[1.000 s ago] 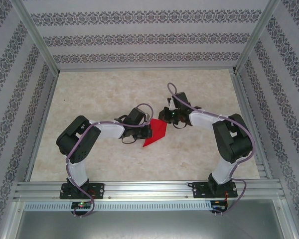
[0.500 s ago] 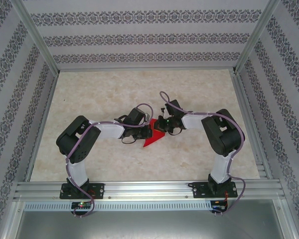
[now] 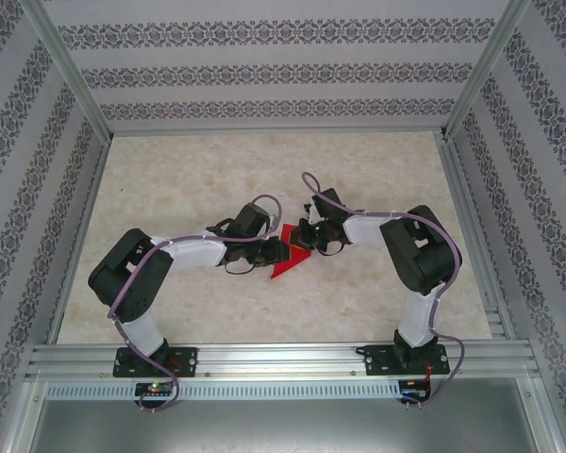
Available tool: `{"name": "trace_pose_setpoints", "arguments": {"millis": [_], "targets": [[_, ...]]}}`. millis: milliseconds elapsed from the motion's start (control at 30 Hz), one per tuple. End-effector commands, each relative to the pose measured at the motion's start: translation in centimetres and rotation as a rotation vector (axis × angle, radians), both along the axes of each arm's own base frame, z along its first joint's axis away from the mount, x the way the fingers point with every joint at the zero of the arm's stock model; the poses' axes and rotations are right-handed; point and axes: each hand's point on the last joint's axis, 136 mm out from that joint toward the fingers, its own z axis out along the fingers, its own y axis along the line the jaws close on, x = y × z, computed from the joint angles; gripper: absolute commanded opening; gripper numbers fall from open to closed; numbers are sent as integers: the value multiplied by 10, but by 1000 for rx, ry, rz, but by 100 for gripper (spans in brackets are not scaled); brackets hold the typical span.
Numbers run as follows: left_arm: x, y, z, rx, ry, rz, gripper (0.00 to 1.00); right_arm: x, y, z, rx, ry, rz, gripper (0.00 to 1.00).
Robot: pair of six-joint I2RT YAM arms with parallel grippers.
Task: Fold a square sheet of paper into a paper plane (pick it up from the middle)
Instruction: Fourth fold the wing at the center of the table.
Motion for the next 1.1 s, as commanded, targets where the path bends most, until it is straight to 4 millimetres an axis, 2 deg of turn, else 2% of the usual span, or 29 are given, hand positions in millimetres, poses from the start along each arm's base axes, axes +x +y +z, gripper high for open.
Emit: {"name": "trace_pose_setpoints", "arguments": {"millis": [0,167,433,700,1067], "targets": [[-14,-7,-3,-34,52,-4,23,-20,-25,-49,-153,103,-22,1],[-23,-5,-13,-8,74,-9,23,-20,-26,-51,-160,105,-23,1],[-29,9,-30,65,95,13,21,-22,-29,-56,-167,119,-26,0],[-34,8,-35,70,112,5,21,-22,-31,-58,-171,124,-33,0],[-48,20,-48,113,144,19,21,-23,-33,-61,-178,134,-36,0]]}}
